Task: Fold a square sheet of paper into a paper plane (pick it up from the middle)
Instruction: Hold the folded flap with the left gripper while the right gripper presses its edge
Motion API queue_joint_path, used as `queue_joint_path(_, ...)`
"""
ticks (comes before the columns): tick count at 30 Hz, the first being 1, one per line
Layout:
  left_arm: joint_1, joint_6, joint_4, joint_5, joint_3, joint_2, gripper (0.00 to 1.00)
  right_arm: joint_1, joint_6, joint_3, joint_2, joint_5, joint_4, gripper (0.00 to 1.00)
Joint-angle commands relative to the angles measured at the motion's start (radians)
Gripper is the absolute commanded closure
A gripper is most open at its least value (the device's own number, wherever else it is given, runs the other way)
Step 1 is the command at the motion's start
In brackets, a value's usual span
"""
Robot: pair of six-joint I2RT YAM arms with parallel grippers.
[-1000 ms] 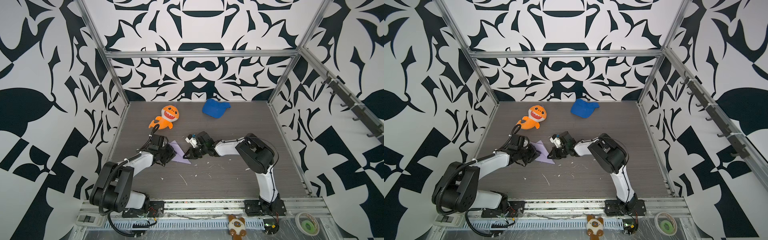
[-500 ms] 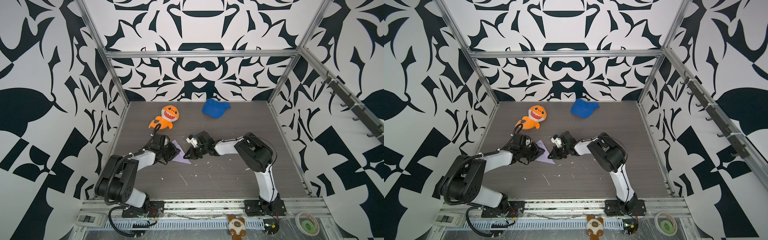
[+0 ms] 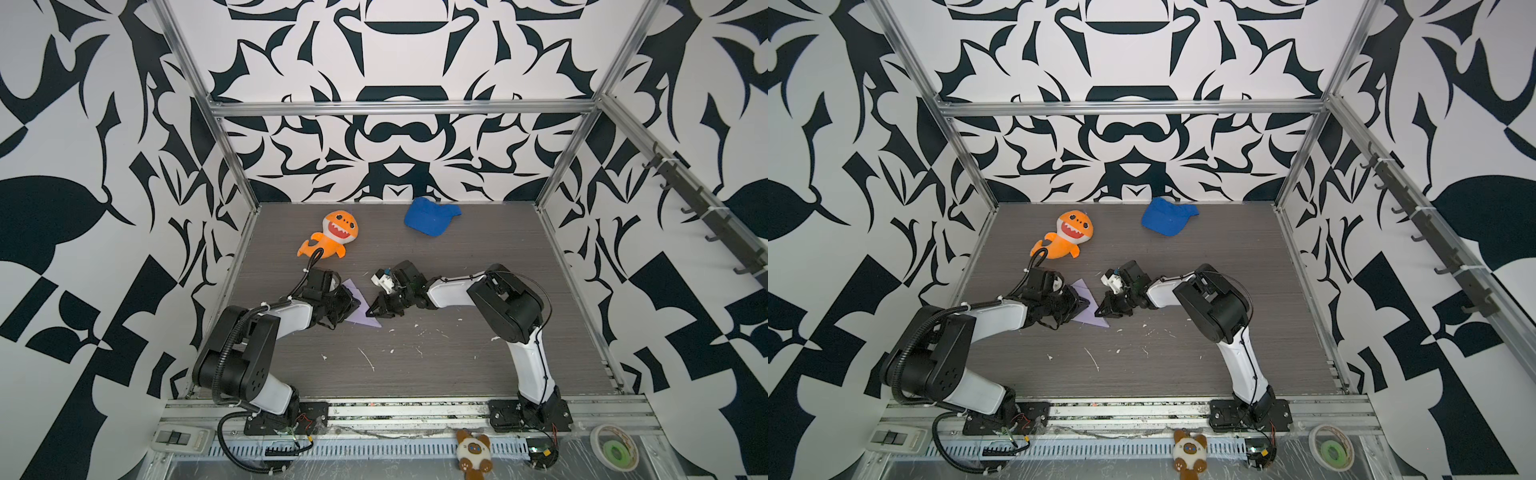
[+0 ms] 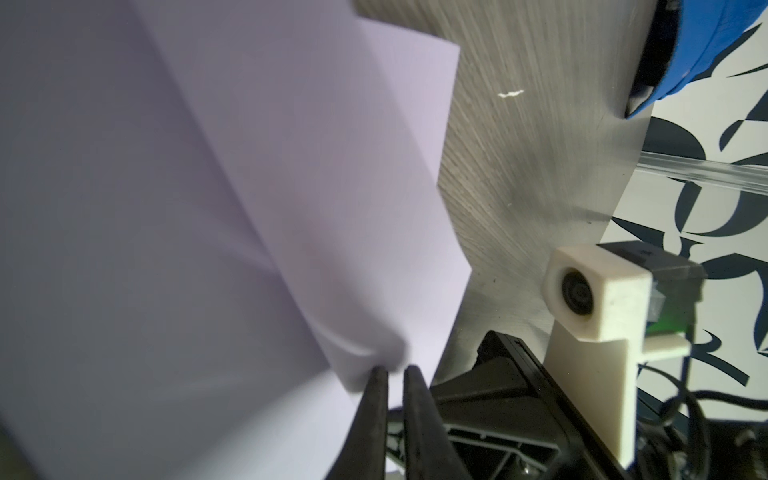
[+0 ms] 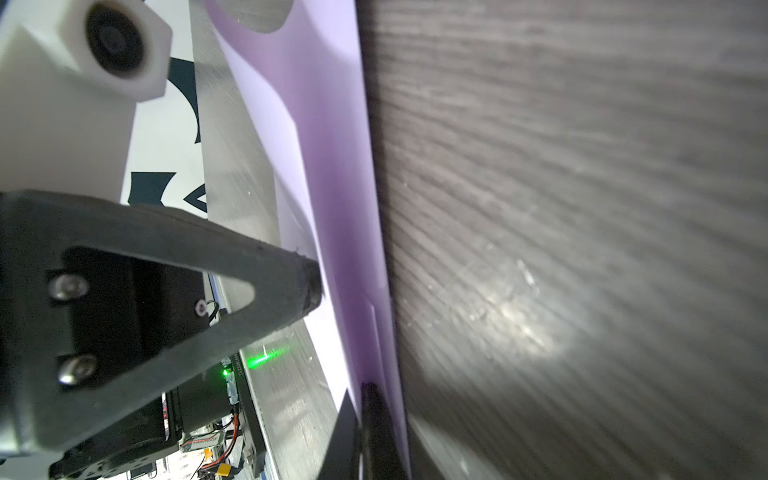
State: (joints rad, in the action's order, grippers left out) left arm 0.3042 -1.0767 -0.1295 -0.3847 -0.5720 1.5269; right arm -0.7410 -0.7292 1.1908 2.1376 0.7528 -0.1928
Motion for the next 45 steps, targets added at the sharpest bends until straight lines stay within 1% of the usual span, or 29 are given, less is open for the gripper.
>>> queue_joint_path(1, 0.002, -0.003, 0.031, 0.022, -0.020, 0.010, 0.87, 0.005, 0.018, 0.028, 0.023, -0.018, 0.080, 0.95)
queue_joint_path(7, 0.003, -0.003, 0.022, 0.015, -0.021, 0.015, 0.87, 0.006, 0.025, 0.052, 0.042, -0.013, 0.134, 0.96)
queue_joint_path(14, 0.004, -0.003, -0.024, -0.011, -0.016, 0.005, 0.86, 0.007, 0.064, 0.088, 0.057, -0.024, 0.228, 0.96)
queue_joint_path(21, 0.004, 0.003, -0.052, -0.029, -0.006, 0.016, 0.85, 0.008, 0.096, 0.120, 0.077, -0.056, 0.311, 0.96)
queue_joint_path(26, 0.003, 0.003, -0.025, -0.012, -0.008, 0.031, 0.87, 0.008, 0.123, 0.138, 0.085, -0.081, 0.363, 0.96)
queue_joint_path(30, 0.004, 0.003, 0.023, 0.029, -0.011, 0.036, 0.89, 0.008, 0.132, 0.143, 0.087, -0.089, 0.377, 0.93)
queue_joint_path(37, 0.003, -0.004, 0.035, 0.047, -0.008, 0.040, 0.90, 0.007, 0.144, 0.142, 0.082, -0.076, 0.376, 0.88)
queue_joint_path(42, 0.003, -0.003, 0.018, 0.035, -0.011, 0.052, 0.90, 0.012, 0.146, 0.142, 0.082, -0.070, 0.377, 0.88)
queue_joint_path(45, 0.004, 0.000, -0.001, 0.023, -0.012, 0.054, 0.90, 0.012, 0.147, 0.137, 0.082, -0.073, 0.378, 0.90)
